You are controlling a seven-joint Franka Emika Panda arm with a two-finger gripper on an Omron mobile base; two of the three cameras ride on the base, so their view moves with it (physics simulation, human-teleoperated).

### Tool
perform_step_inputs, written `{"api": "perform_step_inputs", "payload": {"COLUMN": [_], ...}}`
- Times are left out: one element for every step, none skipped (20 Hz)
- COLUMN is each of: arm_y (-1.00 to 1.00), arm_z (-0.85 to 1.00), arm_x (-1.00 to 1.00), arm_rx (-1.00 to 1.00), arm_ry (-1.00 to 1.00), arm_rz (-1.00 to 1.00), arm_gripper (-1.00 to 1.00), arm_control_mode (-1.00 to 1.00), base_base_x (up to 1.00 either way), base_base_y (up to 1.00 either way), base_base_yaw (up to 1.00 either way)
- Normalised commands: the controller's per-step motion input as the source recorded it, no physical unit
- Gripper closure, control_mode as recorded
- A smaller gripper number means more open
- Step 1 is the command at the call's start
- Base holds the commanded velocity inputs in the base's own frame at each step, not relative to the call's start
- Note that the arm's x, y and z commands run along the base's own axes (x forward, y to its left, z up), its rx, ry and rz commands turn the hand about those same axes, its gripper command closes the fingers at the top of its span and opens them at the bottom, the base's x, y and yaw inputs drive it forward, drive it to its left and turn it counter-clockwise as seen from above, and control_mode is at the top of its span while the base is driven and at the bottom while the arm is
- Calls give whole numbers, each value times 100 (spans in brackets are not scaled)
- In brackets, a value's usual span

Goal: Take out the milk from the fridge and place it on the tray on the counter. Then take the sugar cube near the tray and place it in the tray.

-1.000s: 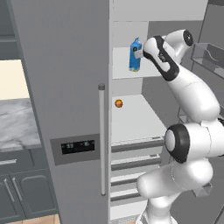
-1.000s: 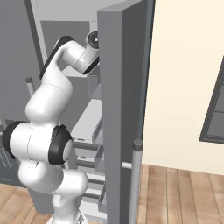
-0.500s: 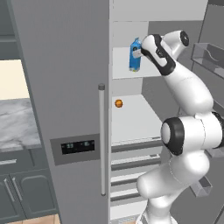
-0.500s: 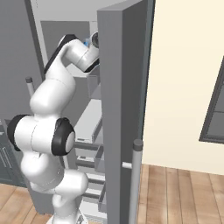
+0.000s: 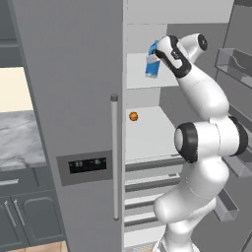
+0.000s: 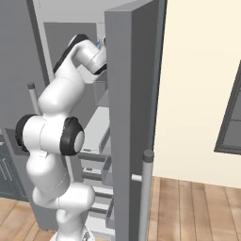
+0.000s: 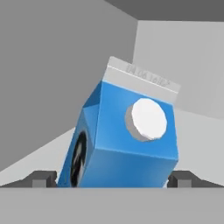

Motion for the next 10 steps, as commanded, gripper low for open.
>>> {"api": "perform_step_inputs", "payload": {"arm_y": [0, 0, 0, 0, 0, 0, 0, 0, 0, 0], "arm_z": [0, 0, 0, 0, 0, 0, 0, 0, 0, 0], "arm_x": [29, 26, 13, 0, 0, 0, 0, 0, 0, 0], "arm_rx": [0, 0, 0, 0, 0, 0, 0, 0, 0, 0], "arm_ry": [0, 0, 0, 0, 0, 0, -3, -2, -5, -9], "arm_rz": [1, 1, 1, 3, 2, 3, 2, 2, 2, 2], "arm_gripper": [-100, -100, -100, -100, -100, -100, -100, -100, -100, -100], "arm_control_mode": [-100, -100, -100, -100, -100, -100, -100, -100, -100, -100], "base_base_x": [0, 0, 0, 0, 0, 0, 0, 0, 0, 0], "base_base_y": [0, 0, 0, 0, 0, 0, 0, 0, 0, 0], "base_base_yaw": [0, 0, 0, 0, 0, 0, 0, 0, 0, 0]}}
